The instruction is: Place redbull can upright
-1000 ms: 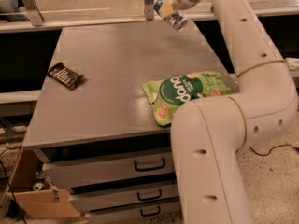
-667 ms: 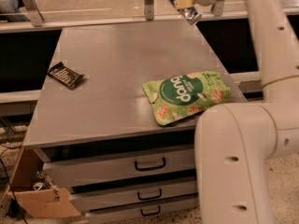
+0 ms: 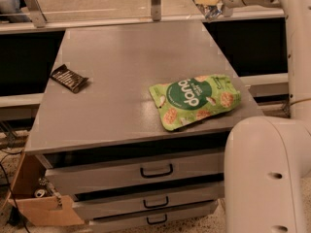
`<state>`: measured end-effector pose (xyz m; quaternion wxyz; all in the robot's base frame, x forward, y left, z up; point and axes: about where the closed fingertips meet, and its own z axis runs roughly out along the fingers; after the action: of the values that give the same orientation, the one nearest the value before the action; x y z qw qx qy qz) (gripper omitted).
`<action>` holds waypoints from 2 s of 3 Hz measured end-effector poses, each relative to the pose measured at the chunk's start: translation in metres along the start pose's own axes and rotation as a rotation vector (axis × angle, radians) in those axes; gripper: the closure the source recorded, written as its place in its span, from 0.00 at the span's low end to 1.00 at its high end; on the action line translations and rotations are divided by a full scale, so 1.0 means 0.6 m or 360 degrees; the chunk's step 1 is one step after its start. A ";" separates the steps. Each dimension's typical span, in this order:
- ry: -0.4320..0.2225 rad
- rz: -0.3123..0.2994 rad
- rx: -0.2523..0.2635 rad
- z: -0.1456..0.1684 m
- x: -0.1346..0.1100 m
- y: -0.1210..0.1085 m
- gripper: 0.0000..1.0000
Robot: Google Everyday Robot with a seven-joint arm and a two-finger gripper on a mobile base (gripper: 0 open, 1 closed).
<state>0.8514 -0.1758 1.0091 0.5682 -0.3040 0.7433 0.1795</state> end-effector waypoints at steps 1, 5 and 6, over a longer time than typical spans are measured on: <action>0.0025 0.0046 -0.0016 -0.030 0.033 -0.016 1.00; -0.0455 0.0532 -0.0126 -0.180 0.080 -0.065 1.00; -0.0643 0.0533 -0.0216 -0.178 0.087 -0.041 1.00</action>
Offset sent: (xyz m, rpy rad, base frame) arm -0.0679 -0.1073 -0.0206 0.1353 0.0935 -0.0619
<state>0.7800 -0.2728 0.9923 0.6456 -0.1722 0.6412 0.3774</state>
